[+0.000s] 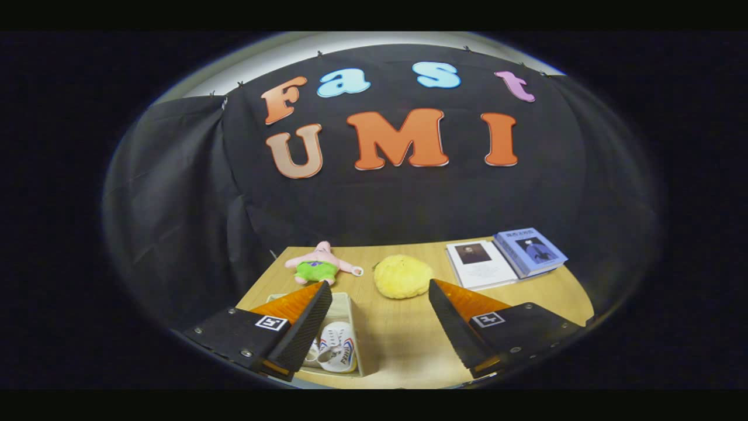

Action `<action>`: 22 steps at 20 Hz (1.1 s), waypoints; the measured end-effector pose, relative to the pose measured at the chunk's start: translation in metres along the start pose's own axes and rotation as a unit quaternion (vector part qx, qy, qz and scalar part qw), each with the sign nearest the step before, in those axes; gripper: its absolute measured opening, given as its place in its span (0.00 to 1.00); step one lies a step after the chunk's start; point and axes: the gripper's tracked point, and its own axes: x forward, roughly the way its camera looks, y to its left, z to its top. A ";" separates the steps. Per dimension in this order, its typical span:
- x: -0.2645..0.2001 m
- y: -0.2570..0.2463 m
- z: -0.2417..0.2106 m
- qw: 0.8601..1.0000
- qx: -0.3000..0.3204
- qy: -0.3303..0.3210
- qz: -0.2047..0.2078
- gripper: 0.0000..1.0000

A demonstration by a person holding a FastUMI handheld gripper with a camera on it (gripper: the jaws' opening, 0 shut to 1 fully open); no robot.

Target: Open the storage box then place both shoes into the box .Put the left shoe in first, then the right shoe, with the right side of both shoes facing outward in a uniform manner.

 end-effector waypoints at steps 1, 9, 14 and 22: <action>-0.003 -0.007 0.010 1.000 -0.002 -0.008 -0.001 0.98; -0.017 -0.067 0.054 0.999 0.011 -0.043 -0.015 0.99; -0.015 -0.093 0.054 0.999 0.026 -0.041 -0.020 0.99; -0.012 -0.109 0.069 0.998 0.024 -0.058 -0.011 0.99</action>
